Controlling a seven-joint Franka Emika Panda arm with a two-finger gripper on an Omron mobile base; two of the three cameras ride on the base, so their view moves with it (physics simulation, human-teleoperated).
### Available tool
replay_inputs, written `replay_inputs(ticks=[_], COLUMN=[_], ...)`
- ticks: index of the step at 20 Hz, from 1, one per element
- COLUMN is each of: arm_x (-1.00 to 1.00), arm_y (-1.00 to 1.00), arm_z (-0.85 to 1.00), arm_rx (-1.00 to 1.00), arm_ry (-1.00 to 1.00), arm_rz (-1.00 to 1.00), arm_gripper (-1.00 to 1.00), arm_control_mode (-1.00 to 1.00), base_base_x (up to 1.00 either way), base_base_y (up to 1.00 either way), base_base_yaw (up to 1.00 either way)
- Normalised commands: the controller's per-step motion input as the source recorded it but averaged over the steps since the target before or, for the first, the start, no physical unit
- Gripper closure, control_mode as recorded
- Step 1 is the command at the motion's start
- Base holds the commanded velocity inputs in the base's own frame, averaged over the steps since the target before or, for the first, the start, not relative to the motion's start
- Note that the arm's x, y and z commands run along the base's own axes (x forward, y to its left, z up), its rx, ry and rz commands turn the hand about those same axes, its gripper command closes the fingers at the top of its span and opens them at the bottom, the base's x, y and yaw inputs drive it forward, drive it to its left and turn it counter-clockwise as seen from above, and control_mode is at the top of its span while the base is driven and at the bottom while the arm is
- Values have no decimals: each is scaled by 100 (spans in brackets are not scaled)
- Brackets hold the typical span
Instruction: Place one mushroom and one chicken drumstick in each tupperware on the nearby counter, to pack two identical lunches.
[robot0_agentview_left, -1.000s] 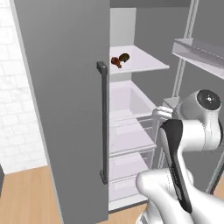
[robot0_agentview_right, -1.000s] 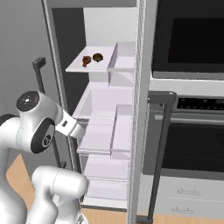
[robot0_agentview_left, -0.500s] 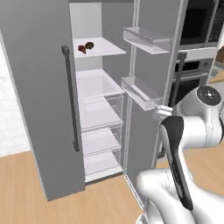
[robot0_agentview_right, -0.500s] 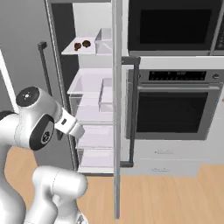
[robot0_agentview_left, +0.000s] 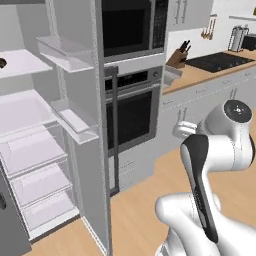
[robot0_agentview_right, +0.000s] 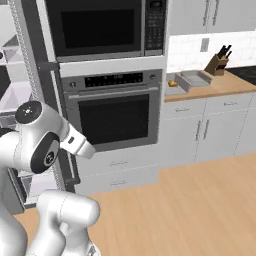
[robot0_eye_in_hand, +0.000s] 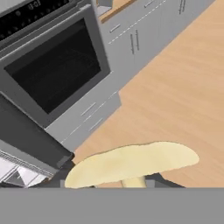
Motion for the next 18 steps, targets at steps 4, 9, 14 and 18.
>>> replay_inputs(ticks=[4, 9, 14, 18], arm_x=[0, 0, 0, 0], arm_y=[0, 0, 0, 0], arm_z=[0, 0, 0, 0], arm_rx=[0, 0, 0, 0], arm_ry=[0, 0, 0, 0], arm_rz=[0, 0, 0, 0], arm_gripper=[100, 100, 100, 100], arm_control_mode=[100, 100, 100, 100], base_base_x=[100, 100, 100, 100], base_base_y=[-97, -93, -74, -60], base_base_yaw=[6, 8, 12, 15])
